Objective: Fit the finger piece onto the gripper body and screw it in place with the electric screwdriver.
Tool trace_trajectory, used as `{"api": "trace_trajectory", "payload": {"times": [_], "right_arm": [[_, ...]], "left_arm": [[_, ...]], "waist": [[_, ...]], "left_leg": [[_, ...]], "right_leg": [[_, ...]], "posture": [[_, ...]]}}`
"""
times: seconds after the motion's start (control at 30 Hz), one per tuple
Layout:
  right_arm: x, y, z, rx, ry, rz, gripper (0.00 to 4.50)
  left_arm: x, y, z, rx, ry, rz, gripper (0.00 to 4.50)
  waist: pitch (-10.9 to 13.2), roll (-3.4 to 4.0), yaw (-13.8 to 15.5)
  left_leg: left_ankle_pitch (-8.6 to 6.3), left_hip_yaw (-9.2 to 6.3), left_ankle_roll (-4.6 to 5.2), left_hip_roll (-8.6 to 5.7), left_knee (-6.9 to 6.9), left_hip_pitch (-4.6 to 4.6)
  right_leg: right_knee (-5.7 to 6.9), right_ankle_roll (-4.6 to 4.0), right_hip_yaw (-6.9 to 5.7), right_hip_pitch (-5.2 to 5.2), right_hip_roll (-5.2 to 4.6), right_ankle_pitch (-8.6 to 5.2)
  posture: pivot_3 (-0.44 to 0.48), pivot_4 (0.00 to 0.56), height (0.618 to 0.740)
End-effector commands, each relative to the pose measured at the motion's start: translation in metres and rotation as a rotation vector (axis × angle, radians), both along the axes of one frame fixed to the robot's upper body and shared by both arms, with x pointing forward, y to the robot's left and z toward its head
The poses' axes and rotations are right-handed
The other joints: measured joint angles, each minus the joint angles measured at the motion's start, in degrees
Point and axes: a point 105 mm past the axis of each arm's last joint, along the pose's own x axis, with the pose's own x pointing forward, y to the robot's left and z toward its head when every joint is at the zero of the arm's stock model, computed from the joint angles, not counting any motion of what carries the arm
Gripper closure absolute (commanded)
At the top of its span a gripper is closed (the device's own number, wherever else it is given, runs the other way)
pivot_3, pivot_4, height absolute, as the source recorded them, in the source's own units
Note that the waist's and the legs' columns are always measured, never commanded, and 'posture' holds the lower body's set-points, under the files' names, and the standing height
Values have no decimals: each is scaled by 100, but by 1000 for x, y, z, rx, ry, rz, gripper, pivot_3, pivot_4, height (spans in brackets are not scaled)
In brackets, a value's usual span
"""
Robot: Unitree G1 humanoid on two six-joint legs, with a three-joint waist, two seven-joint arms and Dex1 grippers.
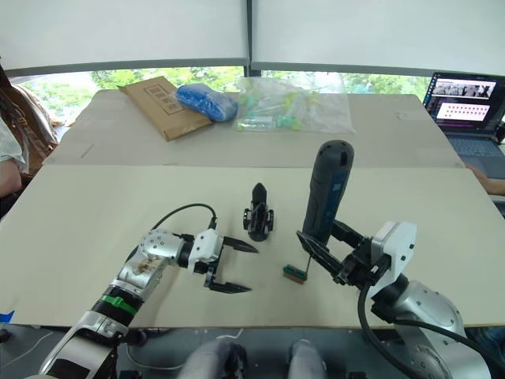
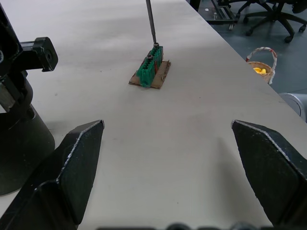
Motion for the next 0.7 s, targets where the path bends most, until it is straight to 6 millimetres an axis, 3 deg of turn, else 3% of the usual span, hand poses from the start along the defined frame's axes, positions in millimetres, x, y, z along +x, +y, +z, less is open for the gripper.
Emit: {"api": "trace_trajectory", "payload": {"times": [0.03,0.7], "right_arm": [[-6,7,17,8,-78,20,2587],[-5,-1,14,-1,-68,17,2587]], "left_arm": [[2,-2,11,-12,-51,-14,0],[4,1,9,-9,-52,-6,0]], "waist": [[0,0,-1],[0,0,0]], "left_leg": [[0,0,0,0,0,0],[0,0,0,0,0,0]], "right_leg": [[0,0,0,0,0,0],[0,0,0,0,0,0]], "posture": [[0,150,732],[0,150,732]]}}
